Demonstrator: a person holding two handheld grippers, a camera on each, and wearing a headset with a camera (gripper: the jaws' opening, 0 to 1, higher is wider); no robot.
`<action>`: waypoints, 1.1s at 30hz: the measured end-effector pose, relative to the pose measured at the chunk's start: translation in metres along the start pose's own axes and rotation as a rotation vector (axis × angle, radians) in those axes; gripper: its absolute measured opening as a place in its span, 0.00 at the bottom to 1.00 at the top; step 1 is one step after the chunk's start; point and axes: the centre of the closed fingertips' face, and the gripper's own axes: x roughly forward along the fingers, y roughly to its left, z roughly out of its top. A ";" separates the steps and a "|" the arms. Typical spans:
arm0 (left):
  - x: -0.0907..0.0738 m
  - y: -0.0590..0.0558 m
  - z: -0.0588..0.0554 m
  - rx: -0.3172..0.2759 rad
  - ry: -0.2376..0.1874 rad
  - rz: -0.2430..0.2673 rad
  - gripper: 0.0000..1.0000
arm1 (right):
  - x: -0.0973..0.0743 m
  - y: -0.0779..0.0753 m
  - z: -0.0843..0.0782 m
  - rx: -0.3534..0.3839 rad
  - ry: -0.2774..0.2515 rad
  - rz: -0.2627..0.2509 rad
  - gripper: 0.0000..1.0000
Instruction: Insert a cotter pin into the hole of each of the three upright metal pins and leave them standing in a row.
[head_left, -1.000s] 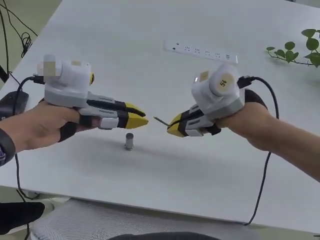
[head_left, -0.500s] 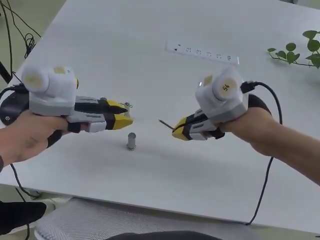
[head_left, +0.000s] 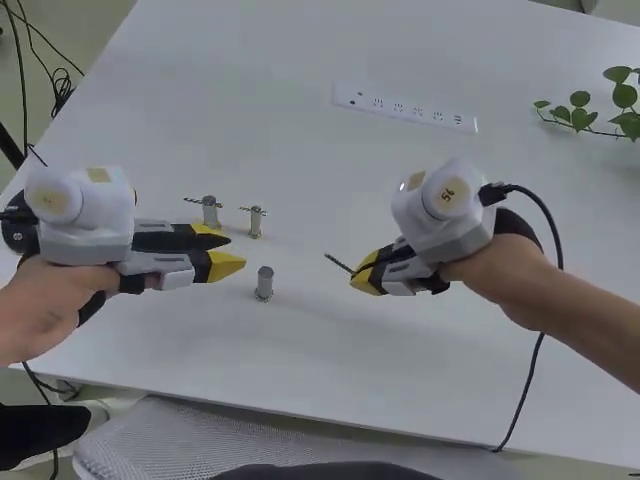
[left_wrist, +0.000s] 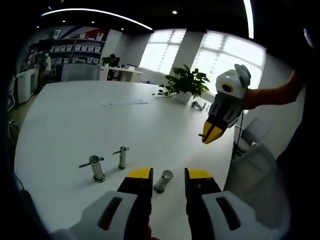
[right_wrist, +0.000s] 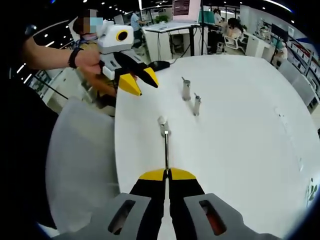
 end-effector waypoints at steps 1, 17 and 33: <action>0.000 0.000 -0.001 0.001 0.002 0.004 0.24 | 0.001 0.000 -0.001 0.002 0.001 -0.003 0.02; 0.016 0.003 -0.025 -0.008 0.020 0.065 0.24 | 0.024 -0.001 -0.023 0.018 0.074 -0.045 0.02; 0.034 0.005 -0.047 -0.003 0.040 0.094 0.24 | 0.051 0.007 -0.029 0.075 0.095 -0.046 0.02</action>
